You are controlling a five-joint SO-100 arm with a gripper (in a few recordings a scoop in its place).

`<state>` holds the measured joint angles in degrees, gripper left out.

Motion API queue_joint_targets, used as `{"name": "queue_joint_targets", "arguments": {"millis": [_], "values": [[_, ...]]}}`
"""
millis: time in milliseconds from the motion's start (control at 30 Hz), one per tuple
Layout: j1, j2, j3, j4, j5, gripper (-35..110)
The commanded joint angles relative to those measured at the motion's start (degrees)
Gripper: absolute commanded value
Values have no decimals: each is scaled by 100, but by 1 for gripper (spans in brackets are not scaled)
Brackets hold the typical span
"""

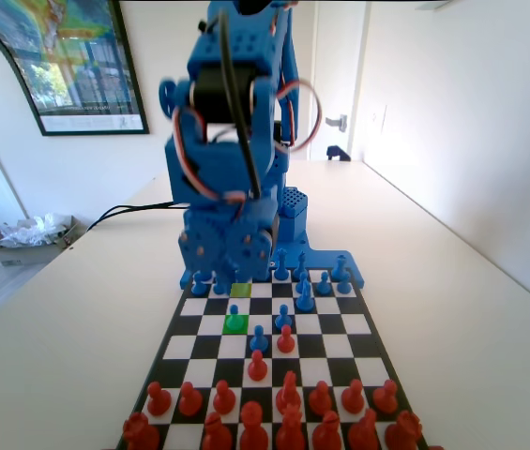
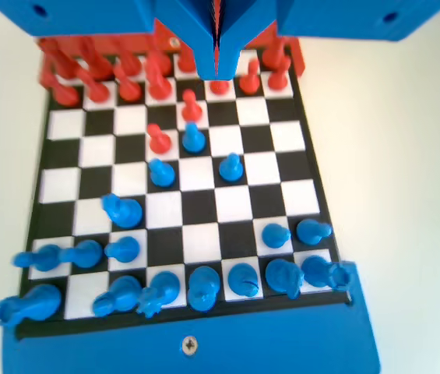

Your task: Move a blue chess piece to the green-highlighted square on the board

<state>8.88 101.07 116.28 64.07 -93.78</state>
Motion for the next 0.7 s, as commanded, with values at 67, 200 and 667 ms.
{"name": "queue_joint_targets", "arguments": {"millis": [67, 200, 667], "values": [[-114, 1494, -352, 686, -229, 1], [-299, 2294, -343, 1327, -352, 1], [-835, 4957, -396, 3612, -870, 1]]}}
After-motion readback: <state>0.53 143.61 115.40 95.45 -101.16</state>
